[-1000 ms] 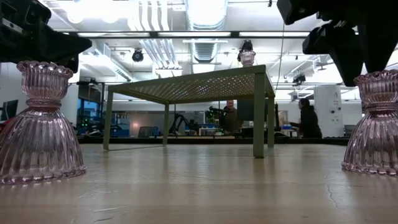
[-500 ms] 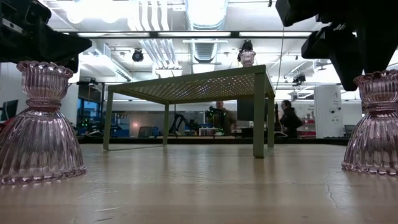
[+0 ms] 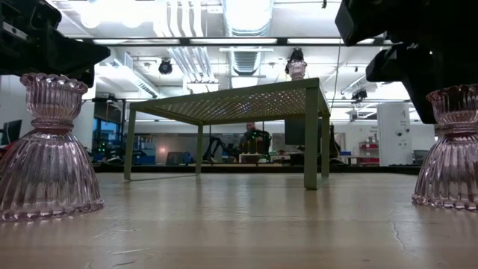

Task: Pick & Place candle stick holders
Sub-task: Put the right purple candle holder on the shelf aligned with the other purple candle holder

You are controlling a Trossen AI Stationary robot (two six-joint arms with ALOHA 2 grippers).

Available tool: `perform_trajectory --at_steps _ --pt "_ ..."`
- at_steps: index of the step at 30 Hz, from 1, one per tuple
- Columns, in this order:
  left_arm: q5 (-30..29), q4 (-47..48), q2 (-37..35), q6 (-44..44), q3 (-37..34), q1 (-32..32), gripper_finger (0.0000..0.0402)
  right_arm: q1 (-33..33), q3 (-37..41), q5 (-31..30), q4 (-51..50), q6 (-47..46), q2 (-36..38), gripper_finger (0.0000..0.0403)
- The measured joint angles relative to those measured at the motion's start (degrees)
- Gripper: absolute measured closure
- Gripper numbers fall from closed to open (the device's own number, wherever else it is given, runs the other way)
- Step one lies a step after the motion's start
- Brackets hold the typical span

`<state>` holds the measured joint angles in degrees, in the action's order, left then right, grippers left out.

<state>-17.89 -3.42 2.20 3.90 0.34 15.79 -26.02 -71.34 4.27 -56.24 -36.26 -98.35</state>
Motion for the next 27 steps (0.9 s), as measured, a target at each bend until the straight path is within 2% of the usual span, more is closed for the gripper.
perform_trajectory --at_steps 5,16,21,27 --pt "0.0 0.0 0.0 0.0 0.0 0.0 0.039 0.0 0.3 0.0 0.3 0.1 0.0 0.0284" --pt "0.0 0.0 0.0 0.0 0.0 0.0 0.039 0.0 0.3 0.9 0.6 0.7 0.1 0.0374" --pt "0.0 0.0 0.0 0.0 0.0 0.0 0.039 0.1 -1.4 0.8 -1.0 1.4 0.0 0.0372" --pt "0.0 0.0 0.0 0.0 0.0 0.0 0.039 0.5 -7.2 0.7 -3.4 3.3 0.3 0.0367"
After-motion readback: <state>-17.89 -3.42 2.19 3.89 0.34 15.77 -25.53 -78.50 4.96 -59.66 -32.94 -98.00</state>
